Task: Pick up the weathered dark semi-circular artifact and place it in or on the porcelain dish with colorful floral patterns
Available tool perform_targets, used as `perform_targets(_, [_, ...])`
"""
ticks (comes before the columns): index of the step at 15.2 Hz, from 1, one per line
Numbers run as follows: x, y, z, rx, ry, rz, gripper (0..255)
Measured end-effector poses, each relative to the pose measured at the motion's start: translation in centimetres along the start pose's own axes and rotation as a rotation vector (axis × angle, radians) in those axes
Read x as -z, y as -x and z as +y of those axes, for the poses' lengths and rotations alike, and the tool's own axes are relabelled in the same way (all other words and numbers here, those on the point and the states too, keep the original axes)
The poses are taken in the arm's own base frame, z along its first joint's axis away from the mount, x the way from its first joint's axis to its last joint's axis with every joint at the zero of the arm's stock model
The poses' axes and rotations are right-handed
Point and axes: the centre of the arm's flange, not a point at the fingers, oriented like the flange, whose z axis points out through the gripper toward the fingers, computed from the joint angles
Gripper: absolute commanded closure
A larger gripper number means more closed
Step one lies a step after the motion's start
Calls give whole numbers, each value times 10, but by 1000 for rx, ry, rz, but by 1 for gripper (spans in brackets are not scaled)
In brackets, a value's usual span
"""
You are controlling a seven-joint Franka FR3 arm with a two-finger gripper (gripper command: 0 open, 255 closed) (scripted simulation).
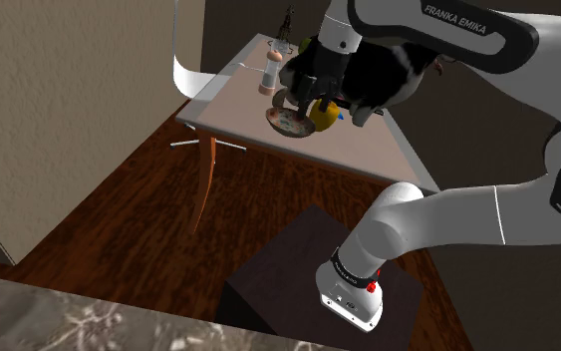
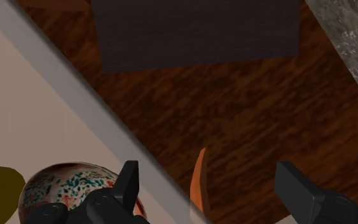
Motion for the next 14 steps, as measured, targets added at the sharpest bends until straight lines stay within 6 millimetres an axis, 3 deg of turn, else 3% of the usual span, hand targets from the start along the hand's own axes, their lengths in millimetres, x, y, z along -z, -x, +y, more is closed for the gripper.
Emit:
perform_targets(2, [-1, -5, 5, 2, -6, 1, 0])
perform_targets(5, [-5, -30, 33, 15, -38, 6, 0])
perform_targets(14, [-22, -105, 133, 63, -153, 28, 0])
